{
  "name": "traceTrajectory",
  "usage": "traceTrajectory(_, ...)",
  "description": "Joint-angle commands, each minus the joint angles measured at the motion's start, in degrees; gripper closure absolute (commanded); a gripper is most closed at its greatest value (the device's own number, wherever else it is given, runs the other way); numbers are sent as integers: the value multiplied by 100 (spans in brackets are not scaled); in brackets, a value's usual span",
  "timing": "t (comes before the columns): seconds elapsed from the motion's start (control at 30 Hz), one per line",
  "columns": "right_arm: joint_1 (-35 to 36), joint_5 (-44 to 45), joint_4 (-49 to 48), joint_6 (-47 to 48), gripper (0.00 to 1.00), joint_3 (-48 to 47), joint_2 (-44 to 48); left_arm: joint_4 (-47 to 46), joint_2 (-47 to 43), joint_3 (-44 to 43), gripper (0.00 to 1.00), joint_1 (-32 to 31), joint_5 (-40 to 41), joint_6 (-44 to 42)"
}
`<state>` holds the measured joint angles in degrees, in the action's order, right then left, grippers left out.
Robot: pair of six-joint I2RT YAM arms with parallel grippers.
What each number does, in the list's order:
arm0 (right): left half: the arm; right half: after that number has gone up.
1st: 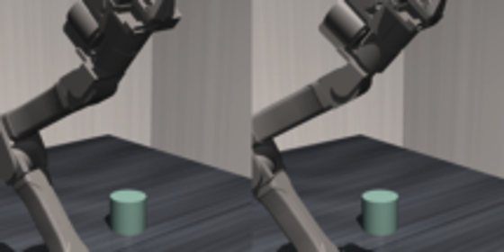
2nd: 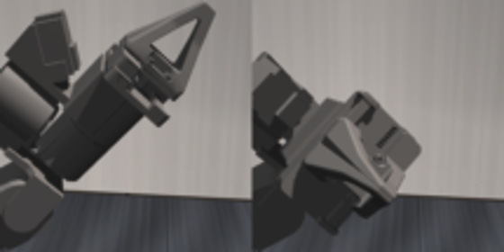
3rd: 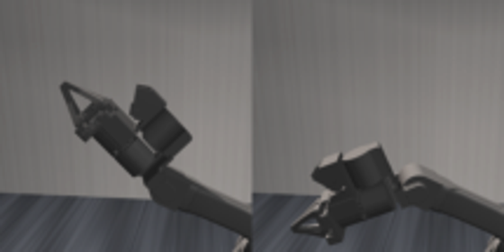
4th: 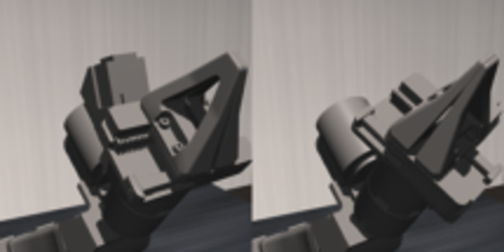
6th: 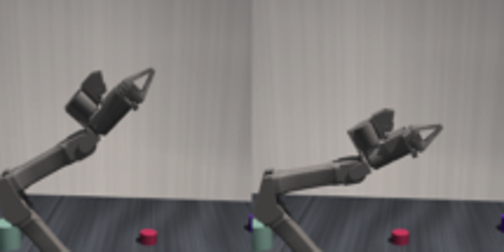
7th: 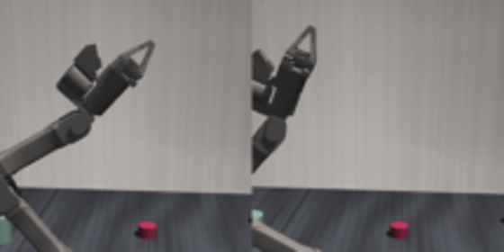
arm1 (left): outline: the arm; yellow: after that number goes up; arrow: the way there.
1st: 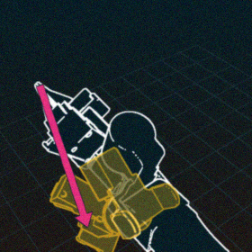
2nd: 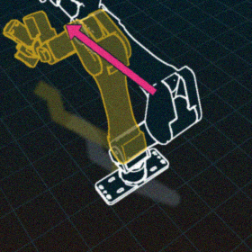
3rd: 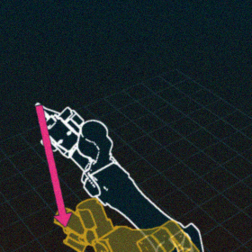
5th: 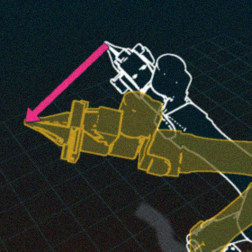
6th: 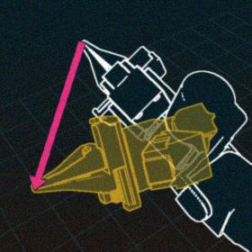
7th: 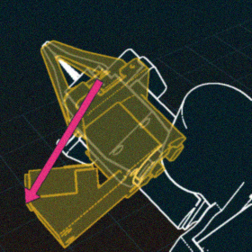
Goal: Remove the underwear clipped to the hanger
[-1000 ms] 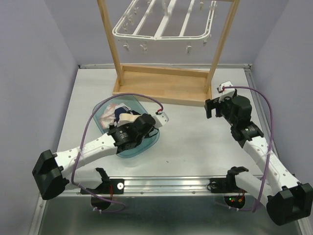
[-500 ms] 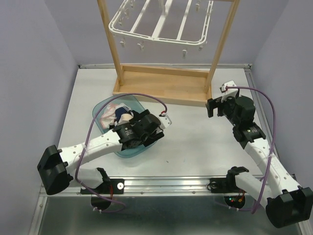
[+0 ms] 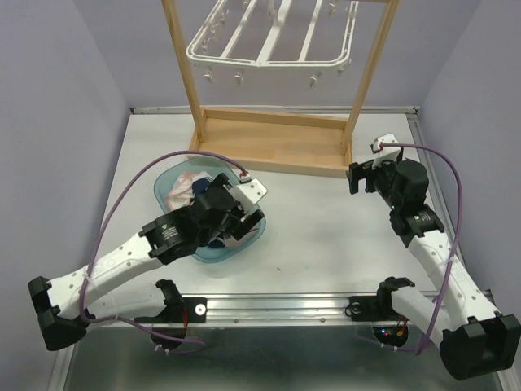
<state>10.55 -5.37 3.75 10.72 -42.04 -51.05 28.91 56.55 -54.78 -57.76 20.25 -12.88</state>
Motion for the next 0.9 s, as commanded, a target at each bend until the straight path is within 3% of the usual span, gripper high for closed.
traceTrajectory(0.0, -132, 18, -322, -87, 0, 73, 112, -1060, -636, -173, 1, -16, -5, 268)
traceTrajectory(0.1, -237, 255, -322, -386, 0, 38, 113, -1701, -1110, 37, 1, 123, 793, 540)
traceTrajectory(0.2, -395, 369, -322, -763, 0, -23, 130, -2107, -1295, 117, 1, 744, 718, 769)
traceTrajectory(0.3, -571, 465, -322, -1062, 0, -32, 200, -2441, -1357, 178, 1, 1624, 69, 997)
traceTrajectory(0.33, -658, 501, -322, -1063, 0, -41, 244, -2564, -1375, 283, 1, 2306, -507, 1181)
traceTrajectory(0.47, -843, 808, -322, -1388, 0, -23, 323, -2864, -1139, 486, 1, 4021, -1934, 1964)
traceTrajectory(0.57, -940, 1002, -524, -1388, 0, 47, 315, -3066, -1024, 670, 1, 4238, -1517, 2202)
traceTrajectory(0.7, -984, 1301, -630, -1441, 0, 108, 280, -2954, -752, 882, 1, 4290, -7, 2334)
traceTrajectory(0.87, -1028, 1371, -674, -1537, 0, 161, 244, -3066, -1014, 1172, 1, 4290, -30, 2212)
